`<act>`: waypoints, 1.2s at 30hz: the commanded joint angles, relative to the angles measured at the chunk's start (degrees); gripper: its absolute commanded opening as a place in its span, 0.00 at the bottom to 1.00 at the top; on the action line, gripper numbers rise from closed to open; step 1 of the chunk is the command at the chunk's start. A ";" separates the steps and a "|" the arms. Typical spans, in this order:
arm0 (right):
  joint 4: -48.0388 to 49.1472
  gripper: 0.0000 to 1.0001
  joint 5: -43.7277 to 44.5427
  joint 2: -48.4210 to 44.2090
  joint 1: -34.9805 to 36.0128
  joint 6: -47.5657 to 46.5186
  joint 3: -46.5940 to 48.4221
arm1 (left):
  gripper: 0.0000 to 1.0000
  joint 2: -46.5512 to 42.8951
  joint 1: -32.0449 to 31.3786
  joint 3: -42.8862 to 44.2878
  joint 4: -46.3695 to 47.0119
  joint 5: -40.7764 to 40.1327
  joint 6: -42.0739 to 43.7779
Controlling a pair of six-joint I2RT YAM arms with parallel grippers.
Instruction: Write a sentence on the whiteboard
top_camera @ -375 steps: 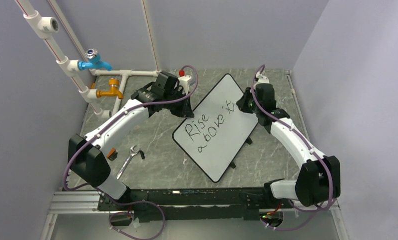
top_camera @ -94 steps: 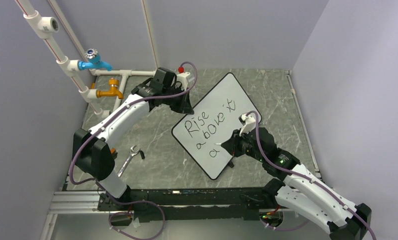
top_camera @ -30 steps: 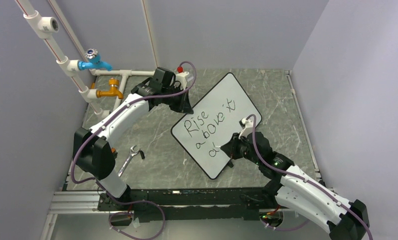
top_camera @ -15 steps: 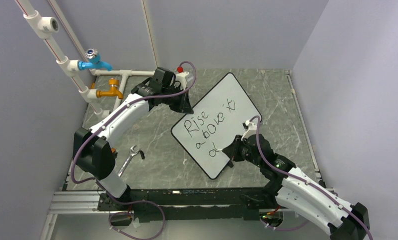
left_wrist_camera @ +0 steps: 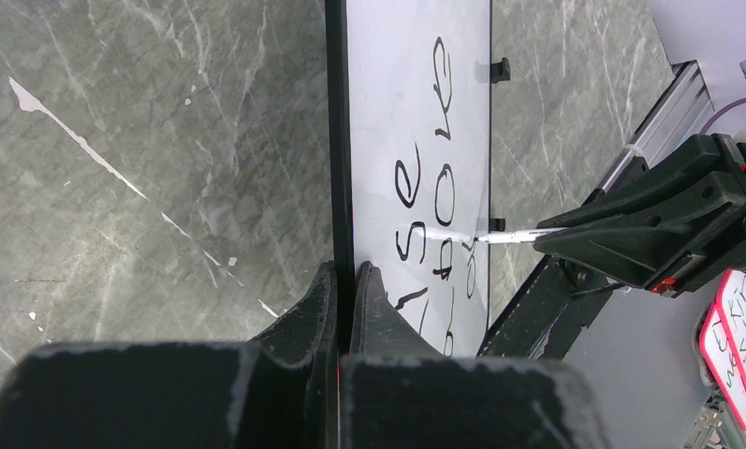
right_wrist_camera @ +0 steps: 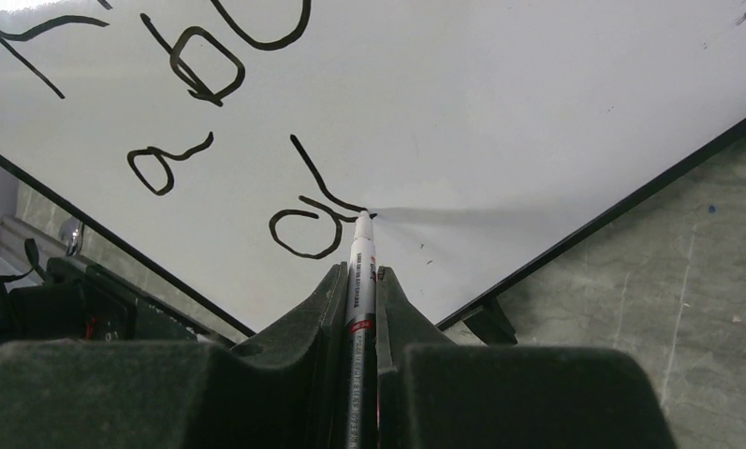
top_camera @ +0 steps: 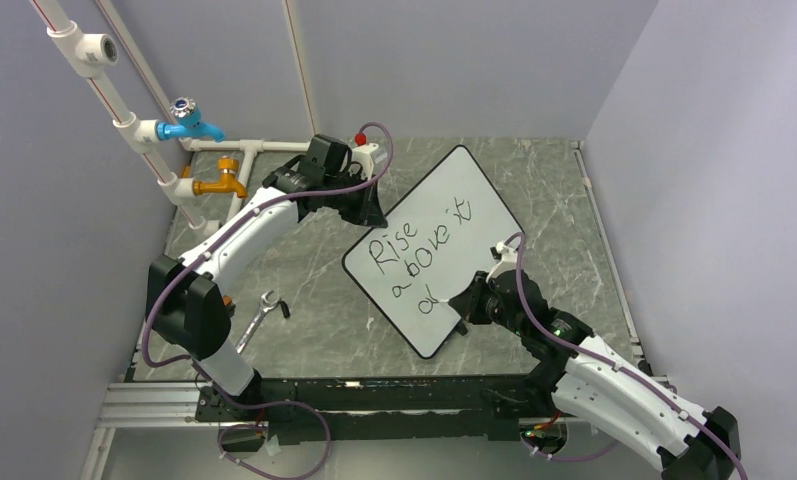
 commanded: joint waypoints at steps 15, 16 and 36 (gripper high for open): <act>-3.45 0.00 5.11 3.77 0.07 -3.02 3.90 | 0.00 -1.38 -0.35 0.04 3.17 -1.02 1.46; -3.21 0.00 5.23 4.15 0.04 -3.45 4.58 | 0.00 -1.38 -0.36 0.04 3.13 -0.95 1.46; -1.01 0.00 3.68 2.74 0.11 -8.37 12.63 | 0.00 -1.21 -0.40 -0.14 3.12 -1.09 1.53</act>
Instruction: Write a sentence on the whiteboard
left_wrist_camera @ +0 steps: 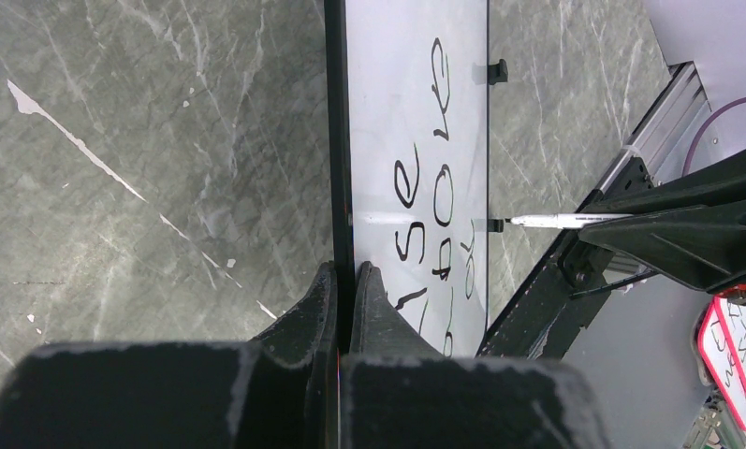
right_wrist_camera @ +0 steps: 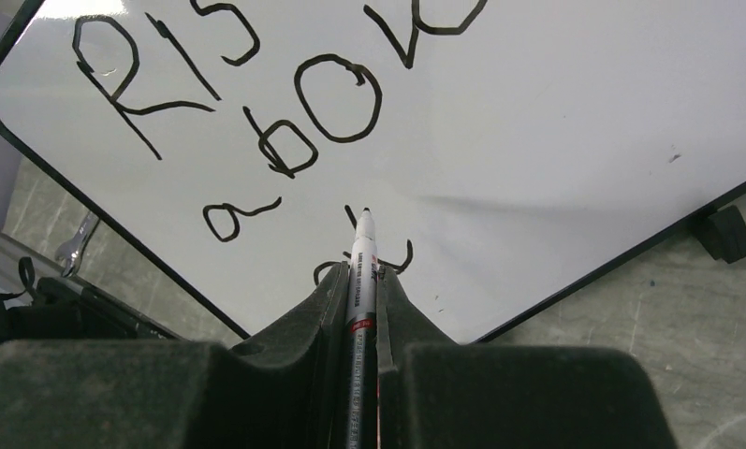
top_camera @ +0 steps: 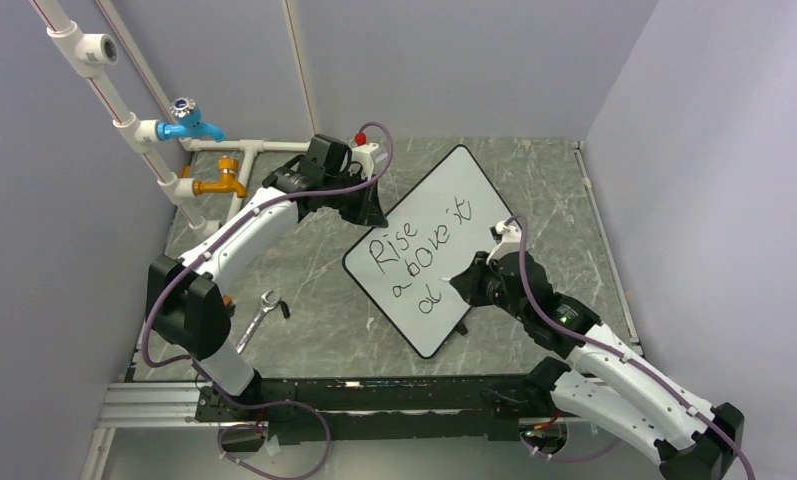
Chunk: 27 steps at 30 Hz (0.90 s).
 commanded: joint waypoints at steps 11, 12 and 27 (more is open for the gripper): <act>5.23 0.00 0.43 2.67 -0.03 -2.40 1.18 | 0.00 -1.55 -0.71 -0.42 2.79 -1.86 1.95; 5.43 0.00 0.34 2.83 0.00 -2.40 1.07 | 0.00 -1.49 -0.66 -0.42 2.83 -1.86 1.97; 7.57 0.00 1.15 6.82 -0.03 -1.78 1.95 | 0.00 -1.91 -1.08 -0.33 2.64 -1.86 2.13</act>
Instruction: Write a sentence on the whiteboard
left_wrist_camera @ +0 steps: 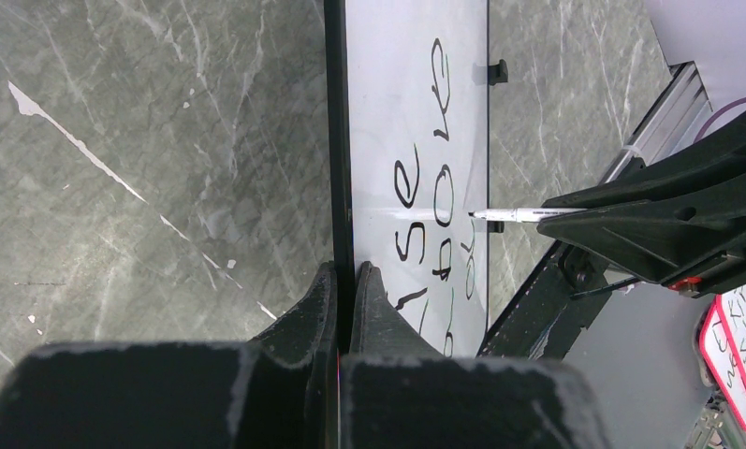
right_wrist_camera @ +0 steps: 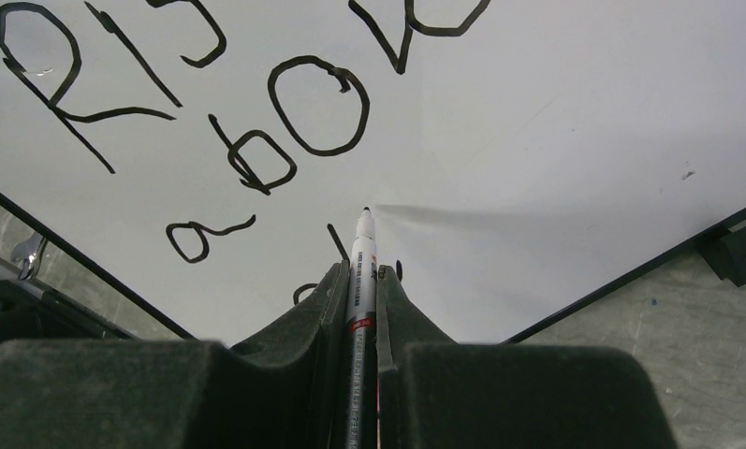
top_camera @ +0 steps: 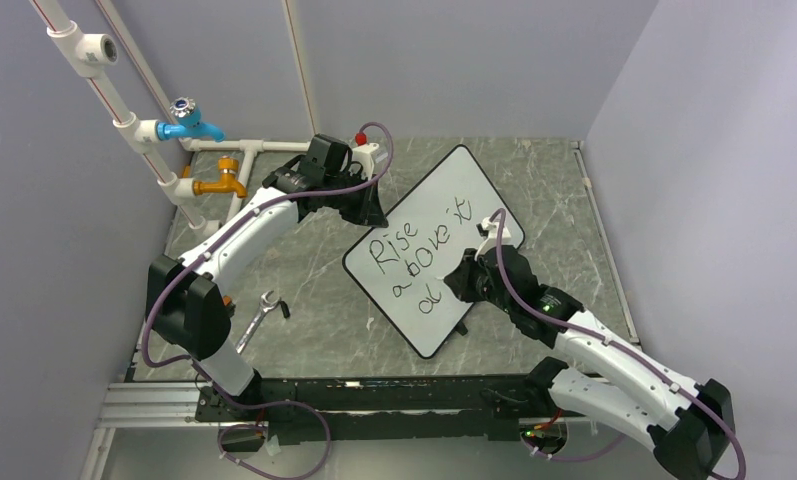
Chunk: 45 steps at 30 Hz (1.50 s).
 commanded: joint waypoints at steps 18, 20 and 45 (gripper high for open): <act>5.10 0.00 2.32 3.03 -0.11 -0.63 1.99 | 0.00 -2.14 -1.15 -0.23 2.38 -1.84 2.13; 4.65 0.00 2.36 2.95 -0.04 -0.67 1.67 | 0.00 -2.09 -1.14 -0.18 2.30 -1.75 2.15; -3.22 0.00 -0.03 0.13 -0.04 3.07 -2.84 | 0.00 -2.67 -1.26 -0.31 2.51 -1.66 2.11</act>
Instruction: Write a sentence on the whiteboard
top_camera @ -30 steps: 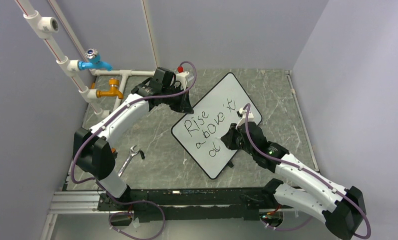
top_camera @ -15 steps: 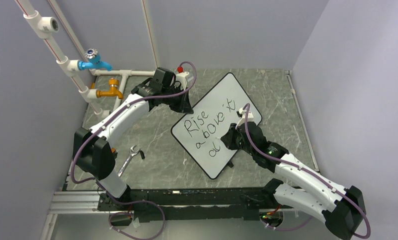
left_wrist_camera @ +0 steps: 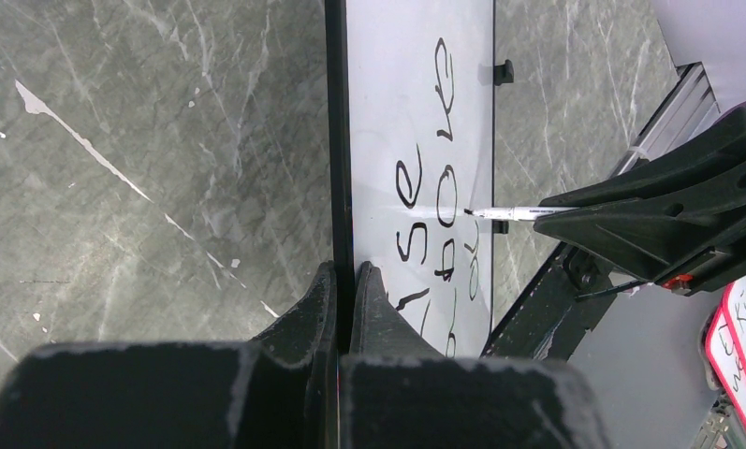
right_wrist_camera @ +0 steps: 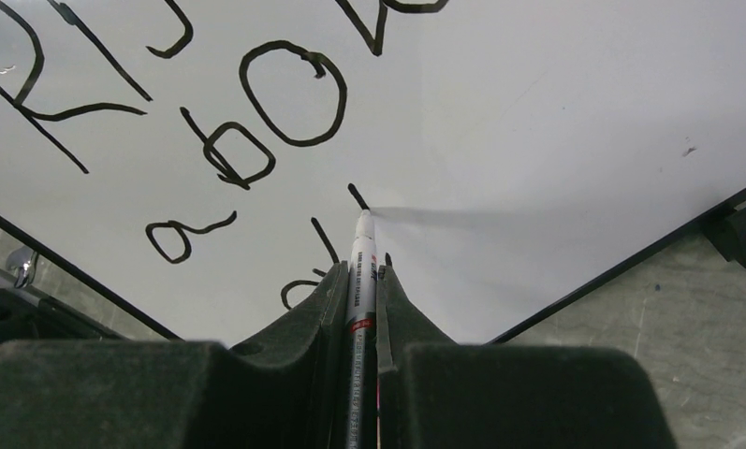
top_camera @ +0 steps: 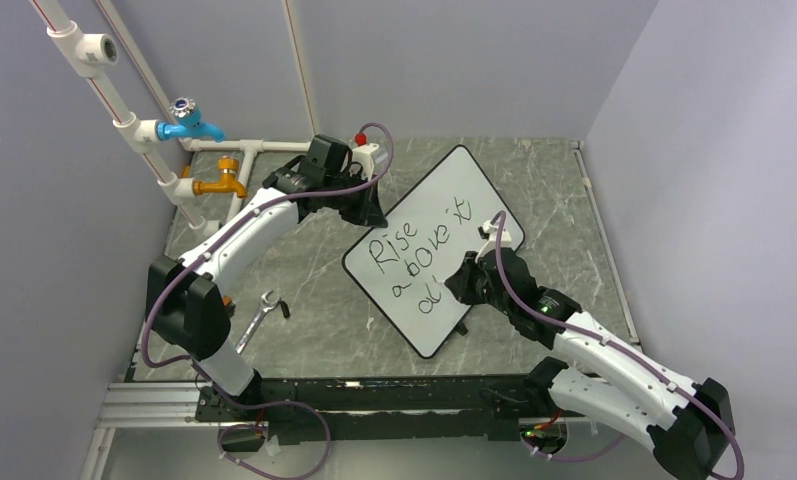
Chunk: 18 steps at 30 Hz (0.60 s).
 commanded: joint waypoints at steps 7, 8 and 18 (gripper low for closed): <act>-5.17 0.00 -0.36 -2.65 0.05 2.44 -2.68 | 0.00 -2.70 -1.21 -0.09 2.43 -1.07 1.97; -5.39 0.00 -0.37 -2.82 0.05 2.56 -2.86 | 0.00 -2.79 -1.19 -0.09 2.40 -1.07 1.98; -7.34 0.00 -0.04 -4.77 0.06 3.54 -3.92 | 0.00 -3.05 -1.15 -0.18 2.44 -1.11 1.93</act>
